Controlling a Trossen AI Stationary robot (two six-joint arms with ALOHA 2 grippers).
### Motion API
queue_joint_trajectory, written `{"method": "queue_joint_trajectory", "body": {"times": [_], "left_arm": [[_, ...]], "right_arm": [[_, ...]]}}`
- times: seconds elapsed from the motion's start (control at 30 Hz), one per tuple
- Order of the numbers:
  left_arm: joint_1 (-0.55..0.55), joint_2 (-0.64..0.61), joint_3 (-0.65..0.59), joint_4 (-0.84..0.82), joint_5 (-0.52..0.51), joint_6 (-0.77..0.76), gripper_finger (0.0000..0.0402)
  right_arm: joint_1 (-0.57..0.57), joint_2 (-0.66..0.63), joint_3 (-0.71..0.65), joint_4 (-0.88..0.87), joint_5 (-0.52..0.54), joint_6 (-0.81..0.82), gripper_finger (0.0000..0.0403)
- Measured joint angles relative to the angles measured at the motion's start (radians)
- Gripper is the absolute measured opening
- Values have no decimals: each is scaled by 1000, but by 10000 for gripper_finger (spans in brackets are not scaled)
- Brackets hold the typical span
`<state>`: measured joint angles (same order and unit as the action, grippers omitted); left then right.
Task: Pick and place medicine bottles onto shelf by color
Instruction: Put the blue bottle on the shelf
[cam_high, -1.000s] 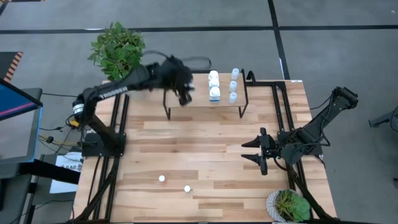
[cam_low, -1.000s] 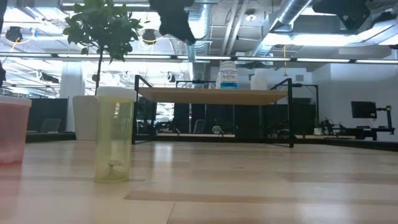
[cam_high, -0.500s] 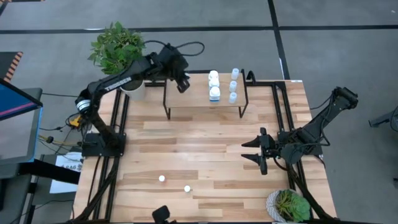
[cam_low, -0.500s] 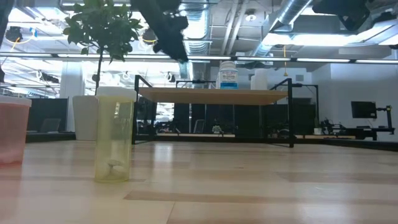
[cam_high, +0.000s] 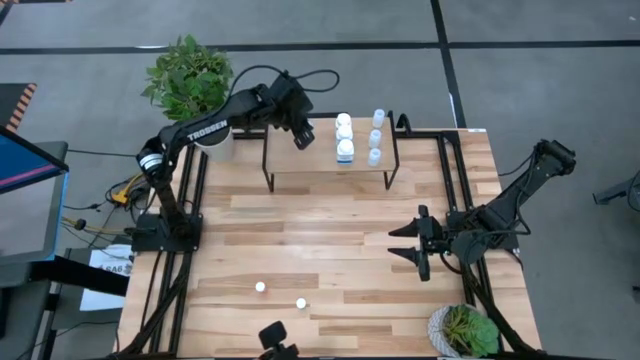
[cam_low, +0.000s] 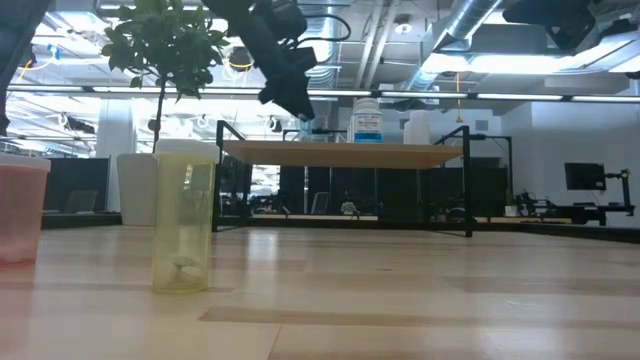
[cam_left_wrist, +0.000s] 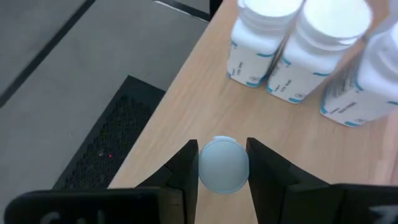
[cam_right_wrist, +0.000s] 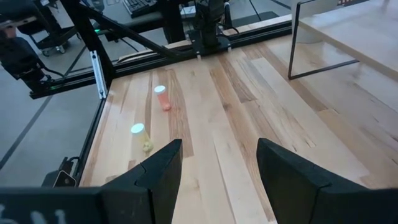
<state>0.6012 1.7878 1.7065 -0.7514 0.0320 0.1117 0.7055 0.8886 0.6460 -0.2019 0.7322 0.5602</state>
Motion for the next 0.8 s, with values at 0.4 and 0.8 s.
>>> {"method": "queue_joint_trajectory", "body": {"times": [0.4,0.8], "left_arm": [[4,26,0,-41,18,34,93],[4,31,0,-35,8,24,144]], "right_arm": [[0,0,0,0,-2,0,228],[1,0,0,-7,-27,16,228]]}}
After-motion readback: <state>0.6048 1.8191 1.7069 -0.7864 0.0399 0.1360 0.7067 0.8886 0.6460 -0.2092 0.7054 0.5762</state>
